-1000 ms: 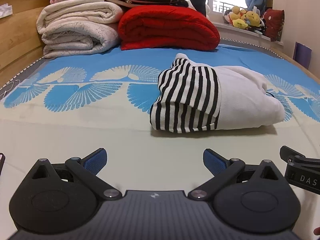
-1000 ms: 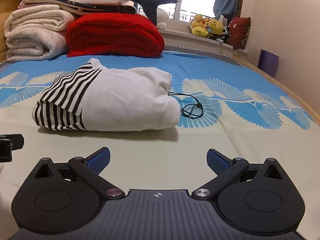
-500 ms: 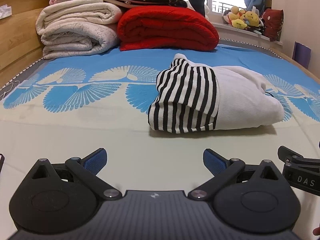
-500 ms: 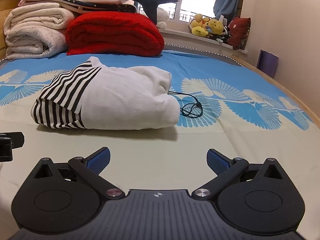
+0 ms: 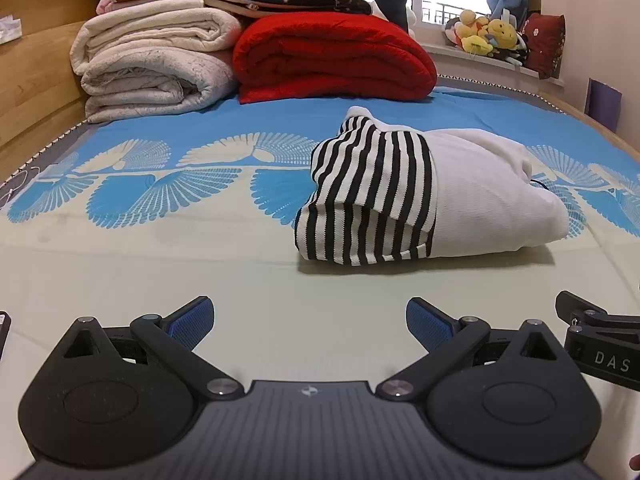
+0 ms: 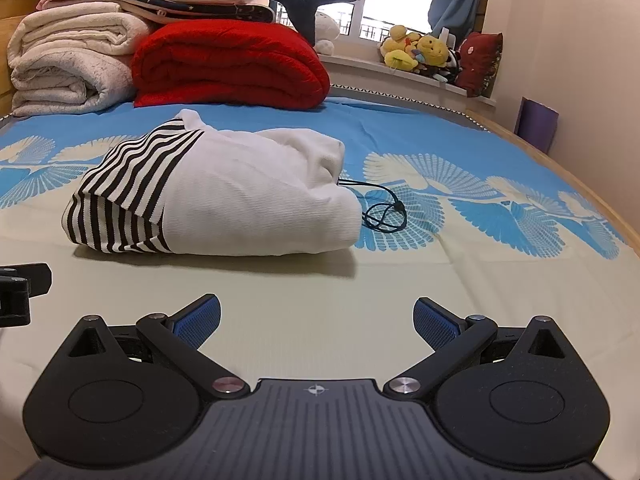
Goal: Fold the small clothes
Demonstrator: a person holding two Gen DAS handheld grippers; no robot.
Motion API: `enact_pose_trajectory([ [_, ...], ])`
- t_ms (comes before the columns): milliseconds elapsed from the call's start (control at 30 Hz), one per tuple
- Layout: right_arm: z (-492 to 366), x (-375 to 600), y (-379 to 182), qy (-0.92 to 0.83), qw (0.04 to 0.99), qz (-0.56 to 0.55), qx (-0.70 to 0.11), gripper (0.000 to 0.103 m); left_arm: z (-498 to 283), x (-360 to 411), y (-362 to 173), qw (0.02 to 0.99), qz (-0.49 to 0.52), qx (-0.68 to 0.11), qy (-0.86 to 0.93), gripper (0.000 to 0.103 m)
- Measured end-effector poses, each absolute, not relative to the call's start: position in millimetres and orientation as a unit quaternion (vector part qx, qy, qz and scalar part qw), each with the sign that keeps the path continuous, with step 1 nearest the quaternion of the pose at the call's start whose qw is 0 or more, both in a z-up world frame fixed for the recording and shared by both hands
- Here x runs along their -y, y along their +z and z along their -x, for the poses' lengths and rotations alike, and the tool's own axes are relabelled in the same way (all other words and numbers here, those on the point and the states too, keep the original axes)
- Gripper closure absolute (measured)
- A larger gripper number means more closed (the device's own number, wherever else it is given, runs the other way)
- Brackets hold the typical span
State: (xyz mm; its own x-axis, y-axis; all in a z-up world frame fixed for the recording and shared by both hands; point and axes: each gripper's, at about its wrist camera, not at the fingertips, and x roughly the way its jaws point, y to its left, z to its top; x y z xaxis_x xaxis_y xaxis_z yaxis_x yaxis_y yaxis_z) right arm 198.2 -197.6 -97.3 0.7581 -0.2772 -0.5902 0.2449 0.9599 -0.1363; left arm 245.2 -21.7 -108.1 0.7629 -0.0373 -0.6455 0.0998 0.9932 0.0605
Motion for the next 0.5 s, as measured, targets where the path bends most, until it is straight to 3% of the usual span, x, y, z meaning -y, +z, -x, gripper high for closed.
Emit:
enact_pose_trajectory([
  [500,-199.1,196.1,-99.0,-0.136,0.937,0.028,-0.321,0.001,-245.4,22.0,-109.2,0.937,-0.046,-0.344,-0.038,0.001],
])
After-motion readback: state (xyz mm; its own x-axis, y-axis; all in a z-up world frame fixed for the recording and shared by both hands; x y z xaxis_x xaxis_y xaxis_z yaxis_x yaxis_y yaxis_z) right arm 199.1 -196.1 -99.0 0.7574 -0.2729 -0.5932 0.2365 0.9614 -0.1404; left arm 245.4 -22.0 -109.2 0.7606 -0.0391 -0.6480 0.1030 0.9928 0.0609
